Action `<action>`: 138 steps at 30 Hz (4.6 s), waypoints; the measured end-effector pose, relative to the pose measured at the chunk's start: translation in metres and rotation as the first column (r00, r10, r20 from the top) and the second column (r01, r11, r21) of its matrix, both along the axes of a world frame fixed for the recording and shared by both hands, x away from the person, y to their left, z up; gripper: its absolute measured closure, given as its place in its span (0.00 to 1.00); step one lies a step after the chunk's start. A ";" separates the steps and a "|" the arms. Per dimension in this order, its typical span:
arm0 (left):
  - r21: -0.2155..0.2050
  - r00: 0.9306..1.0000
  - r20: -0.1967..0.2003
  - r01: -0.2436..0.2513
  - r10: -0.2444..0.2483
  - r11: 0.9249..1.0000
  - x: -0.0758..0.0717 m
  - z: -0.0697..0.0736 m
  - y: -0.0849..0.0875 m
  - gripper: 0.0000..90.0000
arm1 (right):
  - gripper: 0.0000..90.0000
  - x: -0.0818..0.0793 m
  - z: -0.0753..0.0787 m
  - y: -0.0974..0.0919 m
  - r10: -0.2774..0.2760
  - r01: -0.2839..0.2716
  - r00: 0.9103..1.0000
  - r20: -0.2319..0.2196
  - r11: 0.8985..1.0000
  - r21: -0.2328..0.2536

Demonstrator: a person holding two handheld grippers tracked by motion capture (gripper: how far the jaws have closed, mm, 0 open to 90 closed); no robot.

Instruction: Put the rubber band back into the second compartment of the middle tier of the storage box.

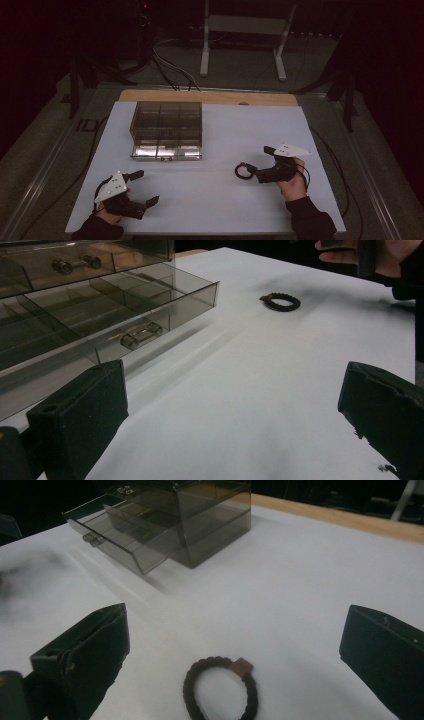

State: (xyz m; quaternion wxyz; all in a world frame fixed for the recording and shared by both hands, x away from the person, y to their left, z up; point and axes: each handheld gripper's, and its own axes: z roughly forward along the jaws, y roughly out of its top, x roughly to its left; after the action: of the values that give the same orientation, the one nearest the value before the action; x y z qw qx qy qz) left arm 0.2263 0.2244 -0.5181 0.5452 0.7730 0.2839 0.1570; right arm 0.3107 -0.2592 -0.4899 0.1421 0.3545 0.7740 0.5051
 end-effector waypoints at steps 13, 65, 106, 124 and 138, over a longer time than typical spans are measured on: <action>0.001 1.000 -0.001 0.005 -0.005 1.000 0.000 0.000 0.000 0.00 | 0.00 0.003 -0.017 0.007 0.017 -0.019 0.998 -0.060 0.999 -0.030; -0.008 1.000 -0.011 0.004 -0.004 1.000 0.000 0.001 0.001 0.00 | 0.88 0.010 -0.042 0.026 -0.144 0.093 0.979 -0.147 0.947 -0.308; -0.001 1.000 -0.008 0.003 -0.003 1.000 -0.001 0.000 0.001 0.00 | 0.96 0.003 -0.011 0.026 -0.157 0.124 0.982 -0.107 0.957 -0.264; -0.003 1.000 -0.010 0.000 0.000 1.000 -0.001 0.000 0.001 0.00 | 0.96 0.007 -0.003 0.032 -0.148 0.116 0.984 -0.102 0.957 -0.265; -0.005 1.000 -0.008 -0.002 0.002 1.000 -0.001 0.000 0.001 0.00 | 0.96 0.011 0.008 0.048 -0.113 0.087 0.990 -0.090 0.964 -0.253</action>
State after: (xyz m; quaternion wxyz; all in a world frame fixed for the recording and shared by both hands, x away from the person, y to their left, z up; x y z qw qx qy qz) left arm 0.2252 0.2258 -0.5176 0.5459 0.7719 0.2872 0.1539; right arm 0.3216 -0.2114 -0.4817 0.1706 0.3983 0.8184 0.3774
